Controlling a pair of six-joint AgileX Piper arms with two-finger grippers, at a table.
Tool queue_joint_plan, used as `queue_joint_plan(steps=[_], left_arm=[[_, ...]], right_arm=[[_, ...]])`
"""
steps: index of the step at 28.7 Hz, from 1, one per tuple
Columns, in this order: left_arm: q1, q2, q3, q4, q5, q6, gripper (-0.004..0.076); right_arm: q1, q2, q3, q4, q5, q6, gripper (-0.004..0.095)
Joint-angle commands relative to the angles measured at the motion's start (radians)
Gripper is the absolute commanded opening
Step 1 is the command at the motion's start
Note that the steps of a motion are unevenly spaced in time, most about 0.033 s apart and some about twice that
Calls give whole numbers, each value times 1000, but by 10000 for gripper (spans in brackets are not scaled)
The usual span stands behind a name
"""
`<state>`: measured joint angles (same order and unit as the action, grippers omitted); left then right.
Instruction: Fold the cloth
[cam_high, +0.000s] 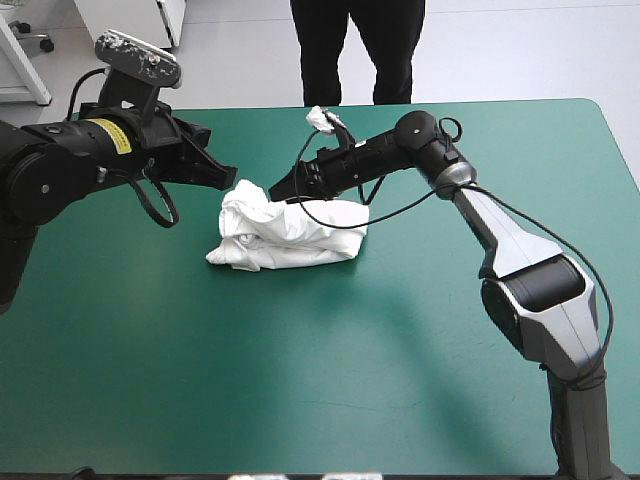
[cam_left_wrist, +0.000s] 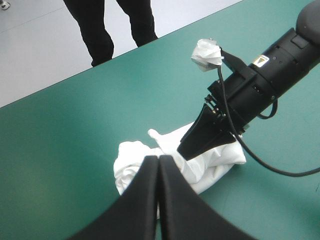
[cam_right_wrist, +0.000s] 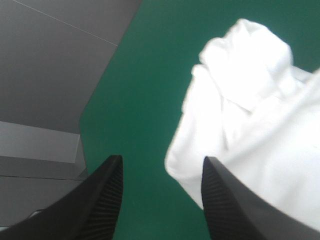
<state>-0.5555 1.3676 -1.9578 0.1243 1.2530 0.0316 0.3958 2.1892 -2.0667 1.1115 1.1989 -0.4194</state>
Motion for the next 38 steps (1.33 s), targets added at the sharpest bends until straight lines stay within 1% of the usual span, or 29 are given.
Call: queue_joint_plan(steps=[1, 3, 6, 9, 12, 15, 17, 21, 22, 25, 27, 32, 38], left_arm=[[-1, -59, -27, 5, 35, -12, -9], [-1, -85, -27, 1, 35, -12, -9], [-1, -97, -25, 1, 35, -12, -9], [-1, -103, -21, -8, 35, -19, -9], [-1, -103, -21, -11, 35, -32, -9], [-1, -103, -21, -7, 35, -38, -9], [-1, -103, -21, -2, 35, -38, -8], [-1, -103, -21, 4, 35, -38, -8], [-1, -103, -21, 4, 35, -38, -8], [-1, -103, -21, 4, 35, -38, 4], [-1, -103, -21, 4, 35, -38, 32], [-1, -103, -21, -3, 35, -38, 102], [-1, -103, -21, -3, 35, -32, 216]], right_arm=[[-69, -121, -34, -117, 49, 84, 469], [-117, -197, -34, -286, 49, 145, 469], [-159, -271, -32, -465, 49, 228, 469], [-186, -338, -1, -575, 49, 262, 469], [-202, -384, 59, -621, 49, 283, 469], [-204, -397, 163, -600, 49, 280, 474], [-204, -388, 244, -561, 45, 236, 505], [-204, -344, 358, -391, -14, 144, 602], [-204, -330, 372, -346, -36, 130, 607], [-201, -279, 377, -266, -67, 84, 608], [-197, -251, 377, -229, -79, 58, 608], [-183, -186, 375, -213, -117, 49, 608], [-169, -119, 375, -159, -149, 17, 608]])
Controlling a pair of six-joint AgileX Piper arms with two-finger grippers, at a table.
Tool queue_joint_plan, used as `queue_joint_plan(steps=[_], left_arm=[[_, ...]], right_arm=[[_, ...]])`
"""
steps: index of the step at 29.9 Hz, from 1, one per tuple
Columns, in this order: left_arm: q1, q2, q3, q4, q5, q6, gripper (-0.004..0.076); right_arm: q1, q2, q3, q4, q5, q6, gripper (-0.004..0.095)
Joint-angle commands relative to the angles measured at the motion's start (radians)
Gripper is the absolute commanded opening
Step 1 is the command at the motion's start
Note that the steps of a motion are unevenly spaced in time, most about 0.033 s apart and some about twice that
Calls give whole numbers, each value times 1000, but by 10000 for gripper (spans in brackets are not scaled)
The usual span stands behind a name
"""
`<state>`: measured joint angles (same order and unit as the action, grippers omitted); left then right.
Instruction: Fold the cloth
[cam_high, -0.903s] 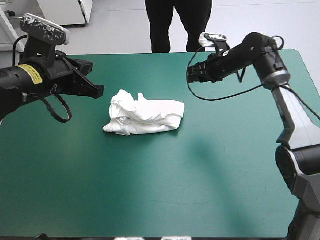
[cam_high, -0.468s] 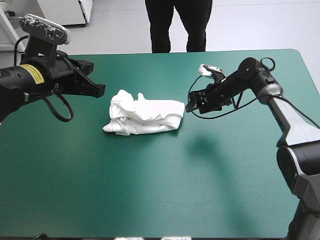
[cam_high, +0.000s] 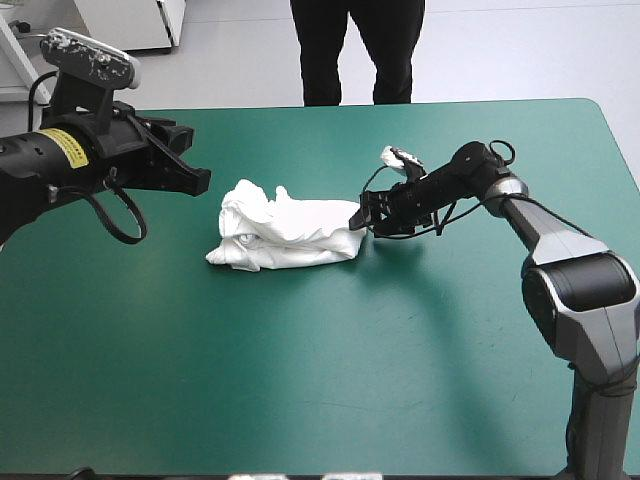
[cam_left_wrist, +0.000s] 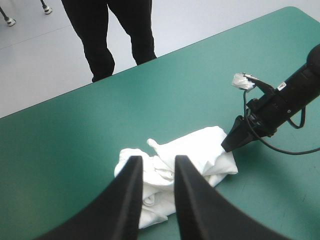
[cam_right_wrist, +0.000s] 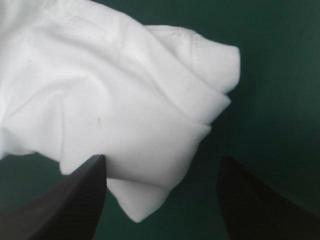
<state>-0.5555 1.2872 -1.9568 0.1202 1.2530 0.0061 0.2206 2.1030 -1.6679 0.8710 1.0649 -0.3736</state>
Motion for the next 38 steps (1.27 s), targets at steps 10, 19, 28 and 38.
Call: queue_joint_plan(steps=[10, 19, 28, 38], left_arm=[[-1, -23, -22, 4, 35, -6, 239], [-1, -23, -22, 4, 35, -6, 239], [-1, -25, -22, -6, 35, -13, 239], [-1, -25, -22, -41, 35, -13, 239]], right_arm=[[63, 40, -23, 112, -79, -43, 538], [81, 36, -37, 2, -98, -32, -3], [76, -63, -50, -667, -20, 229, -4], [-116, -184, -50, -871, 161, 272, -17]])
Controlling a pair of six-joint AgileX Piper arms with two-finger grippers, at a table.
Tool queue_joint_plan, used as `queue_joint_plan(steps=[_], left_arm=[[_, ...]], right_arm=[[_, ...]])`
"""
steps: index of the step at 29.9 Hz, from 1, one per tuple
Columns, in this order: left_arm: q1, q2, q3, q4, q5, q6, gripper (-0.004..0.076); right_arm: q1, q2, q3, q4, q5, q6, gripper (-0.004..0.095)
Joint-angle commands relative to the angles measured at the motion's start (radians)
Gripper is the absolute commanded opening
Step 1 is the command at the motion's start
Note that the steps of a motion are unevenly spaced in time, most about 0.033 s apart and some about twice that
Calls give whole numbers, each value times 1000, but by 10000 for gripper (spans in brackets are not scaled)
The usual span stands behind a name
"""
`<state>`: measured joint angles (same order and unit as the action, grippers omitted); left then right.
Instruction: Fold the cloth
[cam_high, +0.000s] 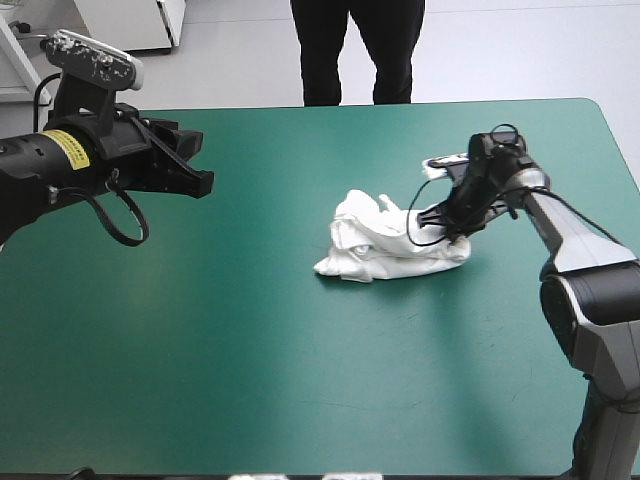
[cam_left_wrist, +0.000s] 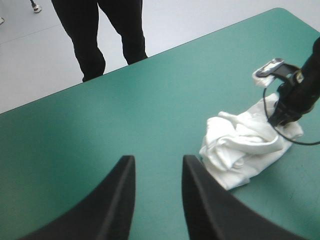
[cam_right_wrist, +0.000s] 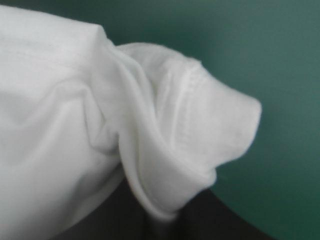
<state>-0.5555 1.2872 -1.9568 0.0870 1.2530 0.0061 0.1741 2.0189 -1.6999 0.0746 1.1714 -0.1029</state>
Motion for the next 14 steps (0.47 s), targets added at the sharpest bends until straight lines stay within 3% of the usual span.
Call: queue_joint_plan(steps=[1, 14], left_arm=[[-1, -25, -22, -7, 35, -13, 239], [-1, -25, -22, -7, 35, -13, 239]], right_arm=[[-91, -115, -16, -75, 61, 2, -17], [-389, -404, 454, -141, -75, -1, -17]])
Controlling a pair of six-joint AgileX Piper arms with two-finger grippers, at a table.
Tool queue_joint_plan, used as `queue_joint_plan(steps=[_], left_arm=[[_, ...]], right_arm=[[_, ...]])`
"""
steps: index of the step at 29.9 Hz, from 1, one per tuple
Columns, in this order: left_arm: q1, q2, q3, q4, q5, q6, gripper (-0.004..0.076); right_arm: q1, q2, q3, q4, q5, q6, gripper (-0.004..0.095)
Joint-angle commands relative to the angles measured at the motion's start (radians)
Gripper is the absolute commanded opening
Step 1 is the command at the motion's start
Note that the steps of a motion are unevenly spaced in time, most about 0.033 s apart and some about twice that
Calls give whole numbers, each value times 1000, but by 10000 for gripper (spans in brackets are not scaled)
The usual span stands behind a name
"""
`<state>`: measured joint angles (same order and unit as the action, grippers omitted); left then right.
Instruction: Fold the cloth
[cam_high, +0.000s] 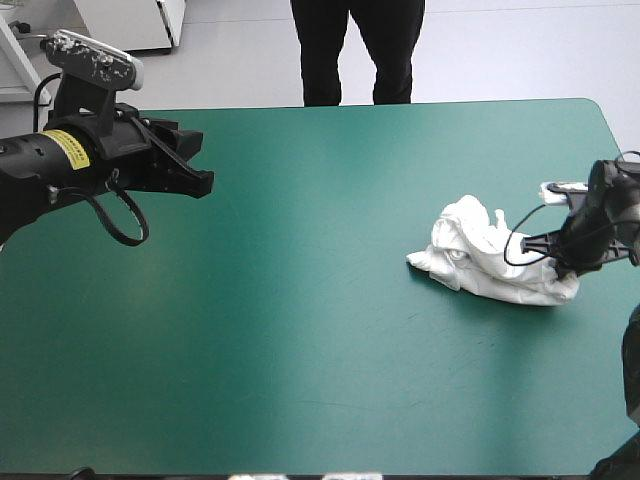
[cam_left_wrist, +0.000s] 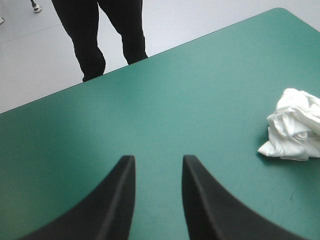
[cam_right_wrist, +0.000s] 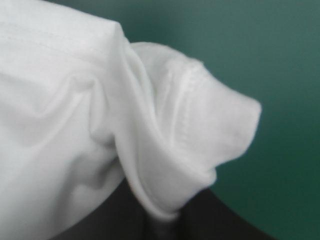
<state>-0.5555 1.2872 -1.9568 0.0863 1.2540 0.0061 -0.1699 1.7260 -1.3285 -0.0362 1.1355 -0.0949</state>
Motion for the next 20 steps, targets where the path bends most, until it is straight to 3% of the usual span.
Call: queue_joint_plan(steps=[1, 8, 15, 18, 20], left_arm=[[-1, -25, -22, -9, 34, -13, 239], [-1, -25, -22, -46, 34, -13, 239], [-1, -25, -22, -61, 34, -13, 239], [-1, -25, -22, -61, 34, -13, 239], [-1, -25, -22, -65, 34, -13, 239]], right_arm=[[-62, -137, 125, -41, -57, -9, -17], [-167, -307, 341, -46, -198, -2, -17], [-188, -341, 378, -110, -229, 73, -14], [-188, -341, 376, -104, -239, 73, 62], [-188, -341, 369, -99, -239, 55, 197]])
